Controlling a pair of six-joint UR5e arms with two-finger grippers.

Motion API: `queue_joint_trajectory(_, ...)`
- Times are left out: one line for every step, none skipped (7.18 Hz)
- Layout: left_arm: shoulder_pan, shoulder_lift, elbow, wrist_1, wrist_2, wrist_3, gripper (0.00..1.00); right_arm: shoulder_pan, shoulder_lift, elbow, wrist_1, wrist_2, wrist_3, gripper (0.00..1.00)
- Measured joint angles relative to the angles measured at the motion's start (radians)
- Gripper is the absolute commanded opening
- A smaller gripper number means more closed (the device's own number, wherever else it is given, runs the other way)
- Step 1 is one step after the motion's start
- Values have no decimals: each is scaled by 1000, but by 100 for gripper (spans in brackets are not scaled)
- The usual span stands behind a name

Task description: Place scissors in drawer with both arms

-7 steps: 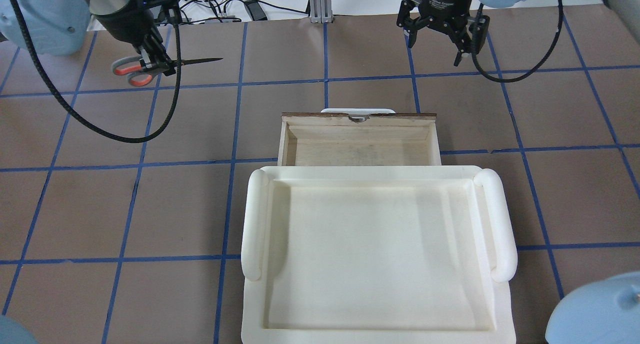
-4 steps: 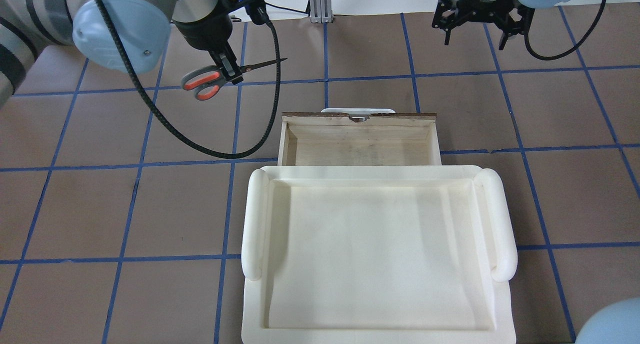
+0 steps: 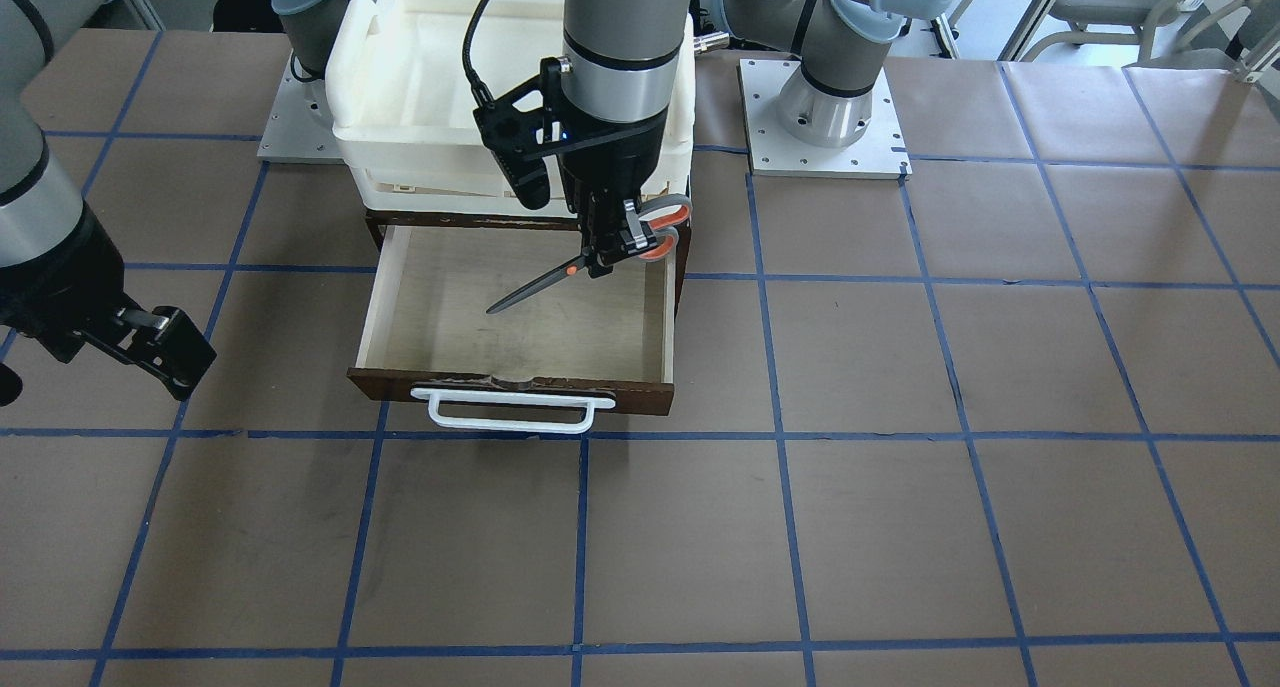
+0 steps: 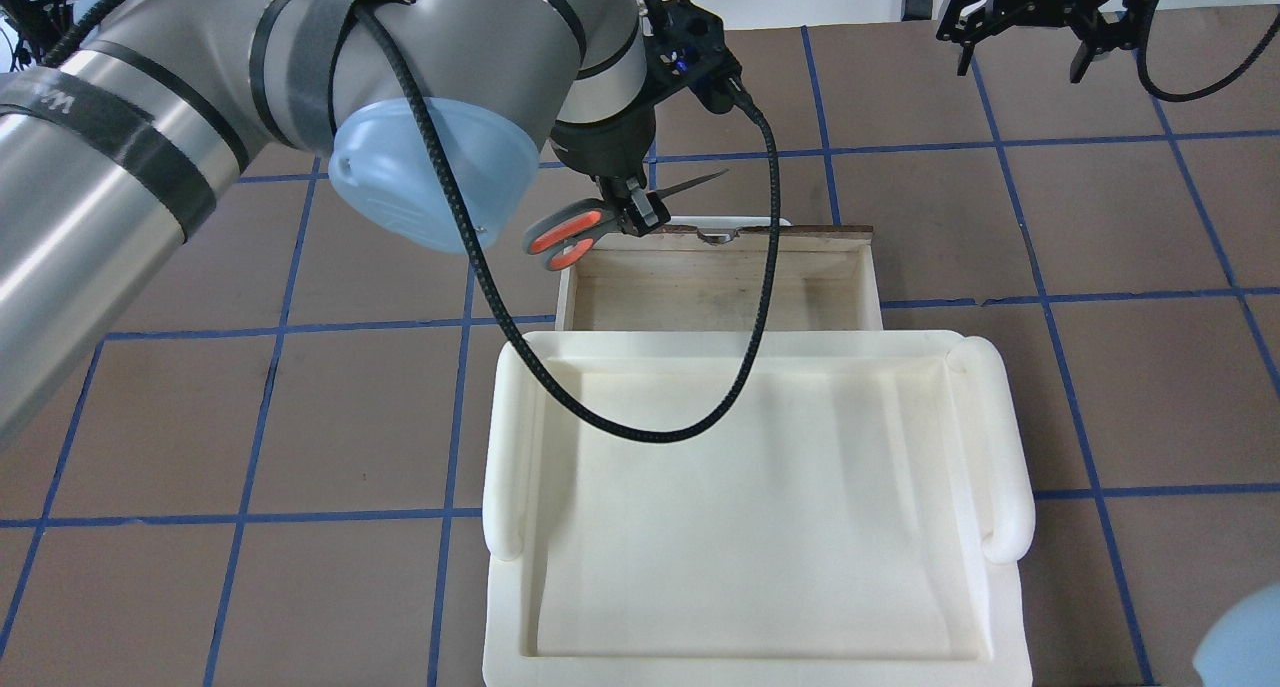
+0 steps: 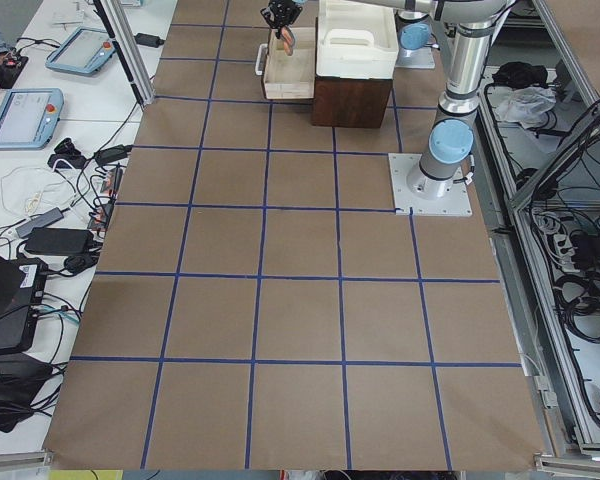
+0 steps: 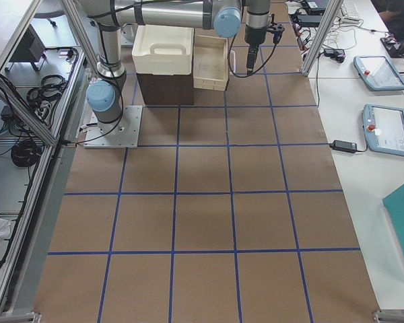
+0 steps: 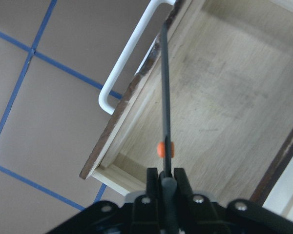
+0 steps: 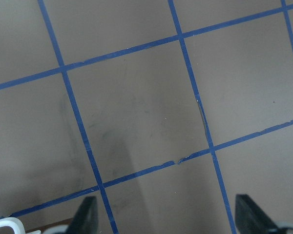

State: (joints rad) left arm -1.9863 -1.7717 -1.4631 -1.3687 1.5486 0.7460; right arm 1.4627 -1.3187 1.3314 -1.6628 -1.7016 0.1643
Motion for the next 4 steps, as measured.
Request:
queue_joint_trajectory(-15, -4, -5, 7, 1, 122, 7, -18, -1, 0, -1, 4, -8, 100)
queue_joint_trajectory(-26, -9, -7, 14, 1, 201, 7, -33, -3, 0, -2, 5, -9, 100)
queue_joint_trajectory(-34, -19, -7, 32, 0, 238, 7, -42, -6, 0, -1, 3, -8, 100)
queue_joint_trajectory(-40, -35, -8, 56, -2, 250, 8, -45, -8, 0, -2, 1, -7, 100)
